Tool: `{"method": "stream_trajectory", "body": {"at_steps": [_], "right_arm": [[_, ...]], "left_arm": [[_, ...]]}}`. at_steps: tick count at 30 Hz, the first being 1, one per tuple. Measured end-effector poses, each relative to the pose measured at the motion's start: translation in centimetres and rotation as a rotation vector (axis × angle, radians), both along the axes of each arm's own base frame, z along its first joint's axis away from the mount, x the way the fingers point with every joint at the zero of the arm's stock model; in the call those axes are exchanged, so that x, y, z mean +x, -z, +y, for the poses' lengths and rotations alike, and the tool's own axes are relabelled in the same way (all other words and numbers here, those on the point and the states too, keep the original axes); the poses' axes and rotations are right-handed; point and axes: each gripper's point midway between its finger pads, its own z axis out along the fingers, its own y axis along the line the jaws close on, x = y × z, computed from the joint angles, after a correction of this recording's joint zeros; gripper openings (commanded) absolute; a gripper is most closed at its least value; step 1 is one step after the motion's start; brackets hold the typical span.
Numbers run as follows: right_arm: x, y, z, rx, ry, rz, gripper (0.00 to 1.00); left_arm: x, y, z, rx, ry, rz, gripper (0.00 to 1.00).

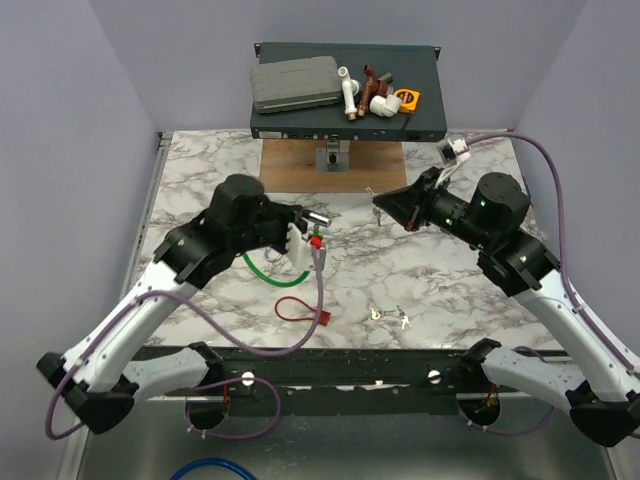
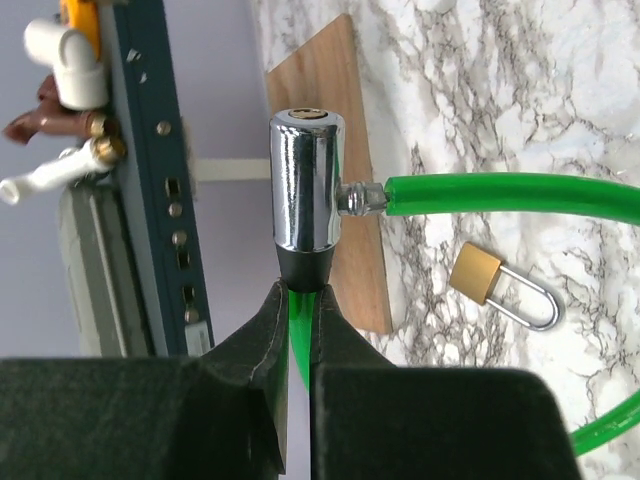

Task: Unlock with the key
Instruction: Pick up the lock from the center of the board, then unlock the lock.

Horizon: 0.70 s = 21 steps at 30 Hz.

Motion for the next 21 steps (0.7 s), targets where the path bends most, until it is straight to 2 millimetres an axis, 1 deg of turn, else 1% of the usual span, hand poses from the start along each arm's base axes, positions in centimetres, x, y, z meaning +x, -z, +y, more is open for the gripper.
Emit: {"method": "stream_trajectory", "body": {"at_steps": [4, 8, 12, 16, 21], "right_arm": [[-1.1, -1.3, 3.4, -0.005, -0.213, 0.001, 0.01], [-1.7, -1.2, 5.8, -0.014, -0.38, 0.032, 0.01], [-1.9, -0.3, 7.5, -0.047, -0.502, 0.072, 0.01], [-1.8, 0.0, 8.6, -0.086, -0.588, 0.085, 0.01], [-2.1, 0.6, 9.4, -0.139, -0.657, 0.084, 0.01]], "left_arm": [[-2.0, -0.2, 3.0, -0.1, -0.036, -0.104, 0.0], [-2.8, -1.1, 4.6, -0.178, -0.067, -0.19, 0.0], [-2.1, -2.4, 5.7, -0.224, -0.111, -0.253, 0.0], [-1.0, -2.4, 6.4, -0.232, -0.15, -0.274, 0.0], [-0.2, -2.4, 6.5, -0.233, -0.163, -0.284, 0.0]]}}
